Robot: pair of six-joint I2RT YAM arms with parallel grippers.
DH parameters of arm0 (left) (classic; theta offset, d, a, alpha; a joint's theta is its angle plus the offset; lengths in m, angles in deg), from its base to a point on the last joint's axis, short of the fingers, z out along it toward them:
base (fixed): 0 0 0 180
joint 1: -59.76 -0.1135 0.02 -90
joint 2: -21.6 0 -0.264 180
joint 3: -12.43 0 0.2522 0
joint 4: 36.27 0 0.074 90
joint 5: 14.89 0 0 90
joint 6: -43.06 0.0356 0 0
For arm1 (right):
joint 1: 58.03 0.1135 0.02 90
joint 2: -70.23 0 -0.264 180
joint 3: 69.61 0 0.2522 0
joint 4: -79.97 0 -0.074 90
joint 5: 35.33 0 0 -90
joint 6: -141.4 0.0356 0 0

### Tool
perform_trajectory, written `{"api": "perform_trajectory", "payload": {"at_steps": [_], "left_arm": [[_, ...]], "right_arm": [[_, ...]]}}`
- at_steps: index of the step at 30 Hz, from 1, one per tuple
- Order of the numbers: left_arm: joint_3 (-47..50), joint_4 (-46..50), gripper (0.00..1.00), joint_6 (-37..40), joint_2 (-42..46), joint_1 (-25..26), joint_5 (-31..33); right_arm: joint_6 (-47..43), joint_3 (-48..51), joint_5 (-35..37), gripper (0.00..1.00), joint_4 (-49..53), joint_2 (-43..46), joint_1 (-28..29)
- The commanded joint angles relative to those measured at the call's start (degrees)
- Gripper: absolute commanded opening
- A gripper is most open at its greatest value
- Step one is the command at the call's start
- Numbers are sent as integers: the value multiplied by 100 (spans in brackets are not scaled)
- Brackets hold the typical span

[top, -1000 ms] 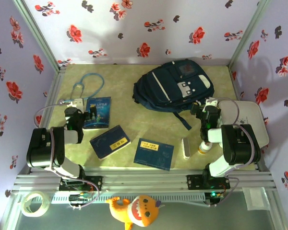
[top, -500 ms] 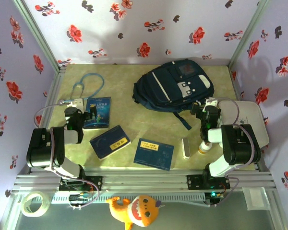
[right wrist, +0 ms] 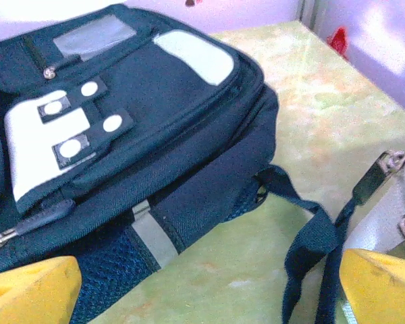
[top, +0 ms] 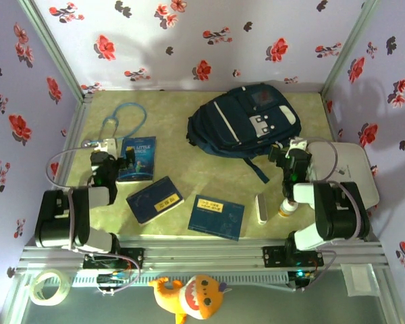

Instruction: Pack the student bag

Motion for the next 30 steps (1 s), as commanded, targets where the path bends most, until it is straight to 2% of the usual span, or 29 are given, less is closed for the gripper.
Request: {"api": "perform_trajectory", "payload": {"at_steps": [1,6,9,11,15,20,23,30], "left_arm": [[-475,1074,100,-150,731,98,492],[-1616,2993,100,-1751,1157,170,413],[-2433,4057,100,-2647,890,293,-221],[-2810,4268,100,-2917,601,469,-871],[-3332,4101,100,-3246,-130,1105,-1795],[-4136,3979,100,-3352,-1203,2093,-1843],[-4822,4112,98,-3508,-2001,2542,-1862],[-6680,4681,92,-3664,-3707,3006,-2070]], "right_arm": [[-64,-445,638,99,1149,782,160],[1301,-1500,562,99,3418,1237,415],[2041,-2163,356,99,4427,970,580],[2361,-2648,-86,99,4935,672,716],[2682,-3340,-707,99,5238,20,1051],[3301,-4006,-1166,99,5332,-880,1166],[3500,-4285,-1205,99,5464,-1247,1180],[3528,-4569,-1051,99,5723,-1671,1179]]}}
